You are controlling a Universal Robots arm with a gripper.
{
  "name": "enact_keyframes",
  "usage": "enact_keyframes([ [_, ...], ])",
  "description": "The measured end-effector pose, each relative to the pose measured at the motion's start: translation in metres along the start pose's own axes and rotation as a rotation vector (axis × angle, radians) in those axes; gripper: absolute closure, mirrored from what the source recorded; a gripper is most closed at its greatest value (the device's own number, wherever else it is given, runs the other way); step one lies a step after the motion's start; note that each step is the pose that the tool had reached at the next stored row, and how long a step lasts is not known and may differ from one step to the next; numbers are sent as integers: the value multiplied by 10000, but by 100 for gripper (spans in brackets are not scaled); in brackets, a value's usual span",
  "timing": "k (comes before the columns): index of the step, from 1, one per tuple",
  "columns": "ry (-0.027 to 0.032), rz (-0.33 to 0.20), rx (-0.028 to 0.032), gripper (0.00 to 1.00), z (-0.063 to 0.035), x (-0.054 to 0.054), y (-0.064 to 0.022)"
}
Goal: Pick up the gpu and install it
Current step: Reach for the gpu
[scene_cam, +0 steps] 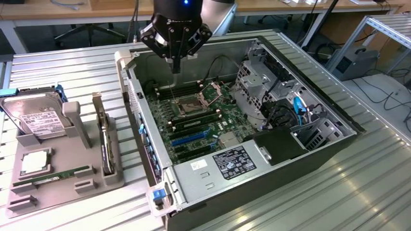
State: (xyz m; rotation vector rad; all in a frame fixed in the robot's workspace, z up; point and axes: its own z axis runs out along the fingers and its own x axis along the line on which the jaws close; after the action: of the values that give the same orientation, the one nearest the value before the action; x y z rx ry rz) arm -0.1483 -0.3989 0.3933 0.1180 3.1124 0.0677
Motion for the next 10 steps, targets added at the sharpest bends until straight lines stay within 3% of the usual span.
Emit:
enact_keyframes([
  [10, 0, 0, 0, 89, -1, 29, -2],
])
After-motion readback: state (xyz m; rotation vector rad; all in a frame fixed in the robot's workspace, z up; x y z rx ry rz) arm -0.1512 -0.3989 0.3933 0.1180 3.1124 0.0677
